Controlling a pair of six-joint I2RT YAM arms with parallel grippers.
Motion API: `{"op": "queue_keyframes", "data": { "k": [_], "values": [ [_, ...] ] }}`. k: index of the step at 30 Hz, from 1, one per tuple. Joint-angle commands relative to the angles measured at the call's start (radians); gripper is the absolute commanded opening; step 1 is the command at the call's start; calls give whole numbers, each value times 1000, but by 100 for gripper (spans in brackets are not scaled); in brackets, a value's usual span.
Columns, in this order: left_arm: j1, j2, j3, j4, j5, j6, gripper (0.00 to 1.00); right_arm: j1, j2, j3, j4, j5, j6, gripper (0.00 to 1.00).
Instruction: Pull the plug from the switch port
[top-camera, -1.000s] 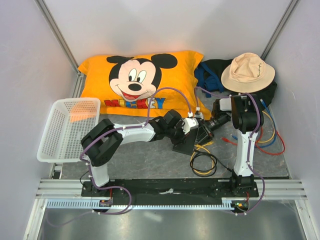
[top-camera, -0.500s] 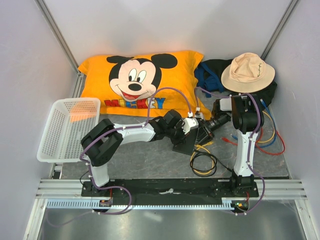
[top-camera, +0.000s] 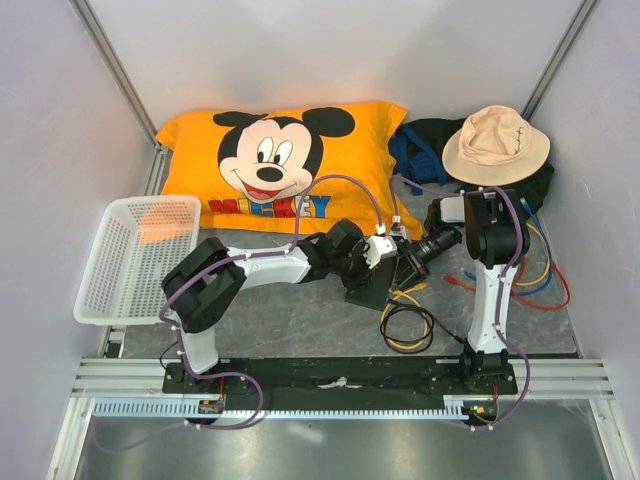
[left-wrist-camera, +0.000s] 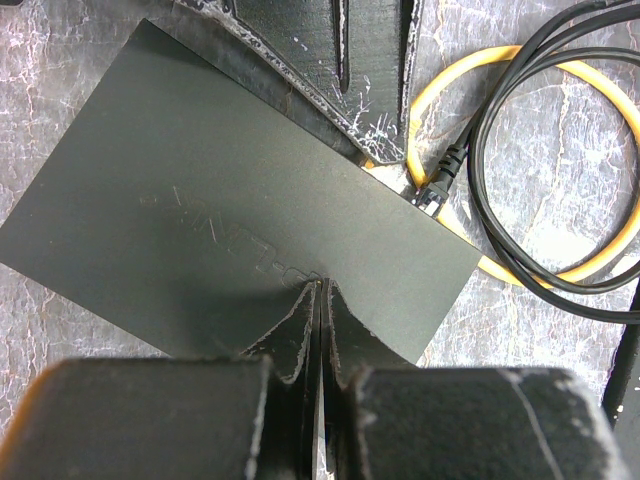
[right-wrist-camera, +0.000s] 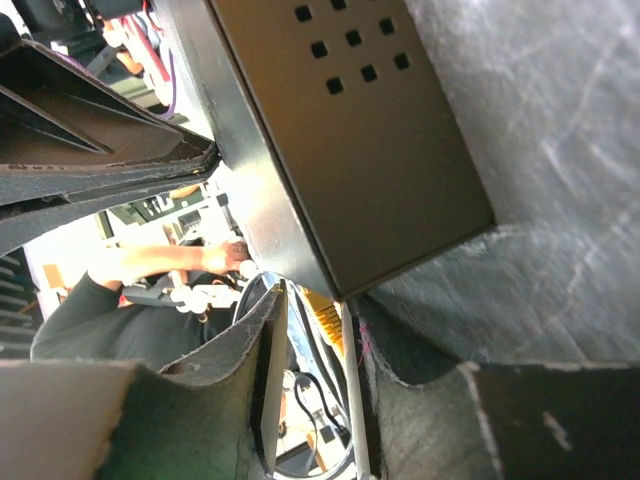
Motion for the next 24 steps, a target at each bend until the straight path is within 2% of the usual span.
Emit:
{"op": "queue_keyframes", "data": {
  "k": [1,8,11,13,14,16,24],
  "values": [
    [5,87,-55,-176,-100,67,2,-3,9,-49,128,158,109,36],
    [5,90,-54,-175,-100,68,2,12,-1,-49,141,174,125,30],
    [6,89,-55,-175,-100,67,2,19,-10,-58,159,181,140,24],
    [6,87,-57,-176,-100,65,2,25,-17,-59,162,196,151,16],
    [5,87,-57,-176,-100,65,2,25,-18,-58,161,197,152,7],
    [3,87,-58,-175,-100,61,2,22,-20,-58,156,223,152,0],
    [3,97,-44,-198,-91,60,2,2,-14,-16,-26,320,-2,0]
  ]
}}
